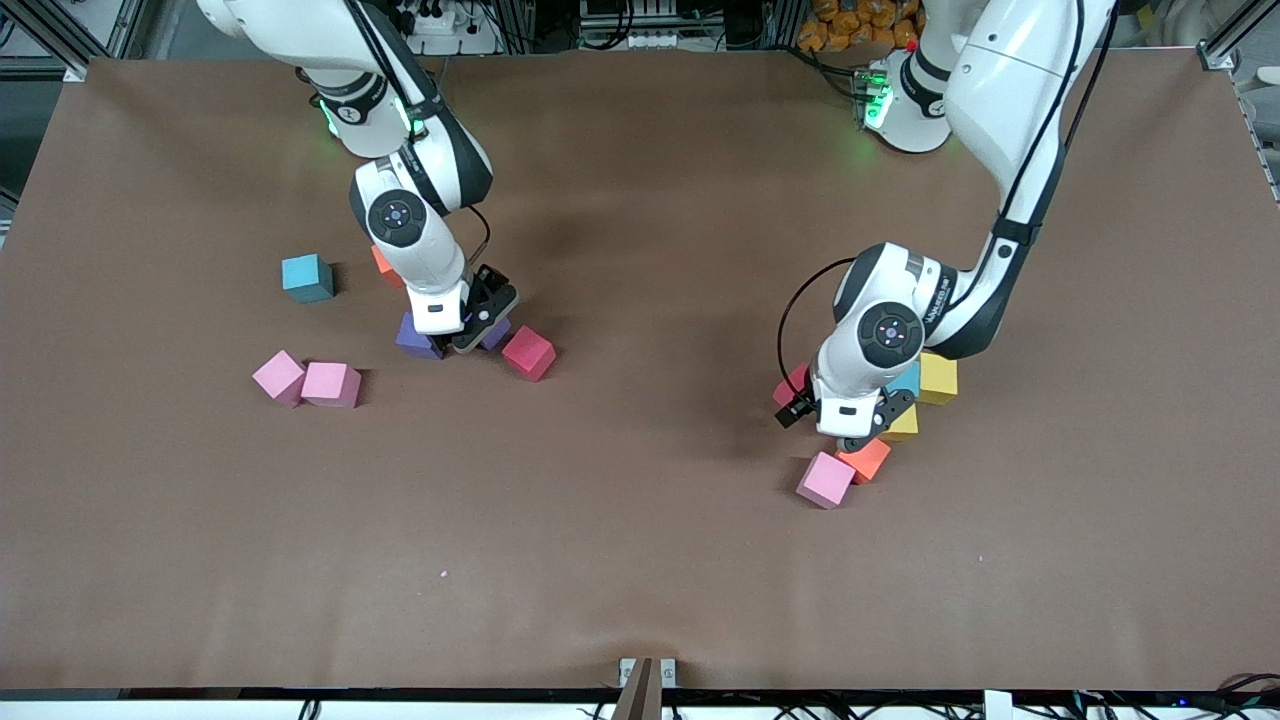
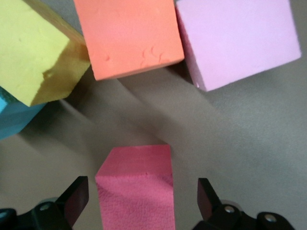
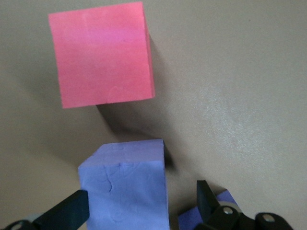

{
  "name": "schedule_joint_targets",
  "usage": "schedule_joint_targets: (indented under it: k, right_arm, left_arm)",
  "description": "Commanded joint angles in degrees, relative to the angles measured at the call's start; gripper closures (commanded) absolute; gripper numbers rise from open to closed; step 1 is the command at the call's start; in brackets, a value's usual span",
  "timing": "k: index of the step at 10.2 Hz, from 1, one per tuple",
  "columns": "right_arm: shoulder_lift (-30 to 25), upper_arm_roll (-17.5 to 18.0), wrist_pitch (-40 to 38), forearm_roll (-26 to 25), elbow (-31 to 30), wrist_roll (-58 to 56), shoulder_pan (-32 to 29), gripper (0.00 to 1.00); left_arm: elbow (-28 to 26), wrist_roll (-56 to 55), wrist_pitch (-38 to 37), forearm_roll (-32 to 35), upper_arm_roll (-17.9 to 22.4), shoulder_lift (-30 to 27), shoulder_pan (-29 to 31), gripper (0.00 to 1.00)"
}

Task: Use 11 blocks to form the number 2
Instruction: 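Grasp the magenta cube with the left gripper while the right gripper grasps the blue cube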

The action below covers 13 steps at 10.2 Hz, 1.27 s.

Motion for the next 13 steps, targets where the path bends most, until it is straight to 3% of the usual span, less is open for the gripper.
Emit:
schedule_joint_targets:
  k: [1,2,3,5,6,9,12,13]
  right_arm:
    - [0.7,-0.3,1.3,1.2,0.0,-0.3,0.7,0.0]
    - [0.1,-0.3,1.1,1.2,0.1,-0.3,0.7,0.0]
    - [-0.9,-0.3,0.6,1.2,0.1,-0.4,0.6,0.0]
    - [-4.3,-0.4,-4.3,1.2,0.2,-0.8,0.0,0.0]
    - [-5.4,-0.4,-6.4,1.2,0.2,-0.8,0.0,0.0]
    - [-4.7,-0.4,-6.0,1.2,0.3,-0.9,0.5,0.0]
    - [-2.1,-0.4,-2.6,1.2,0.2,-0.9,0.8,0.0]
    - [-1.1,-0.4,-1.1,1.2,0.2,-0.9,0.8,0.0]
  left_arm:
    - [-0.2,-0.2,1.2,0.3,0.1,1.5,-0.6,0.0]
    - [-0.3,0.0,1.2,0.3,0.1,1.6,-0.6,0.0]
    - [-0.4,0.0,1.2,0.3,0.1,1.6,-0.5,0.16]
    - [-0.4,4.3,1.2,0.1,0.0,1.5,-0.4,0.63]
    - [-0.9,5.7,0.9,0.1,-0.4,1.0,-0.7,0.76]
    - [-0.9,13.1,-5.2,0.1,-5.1,-2.6,-0.4,0.8]
    - [-0.7,12.7,-8.2,0.3,-11.6,-4.6,-1.5,0.8]
    - [-0.7,12.5,-8.2,0.3,-12.1,-4.5,-3.2,0.8]
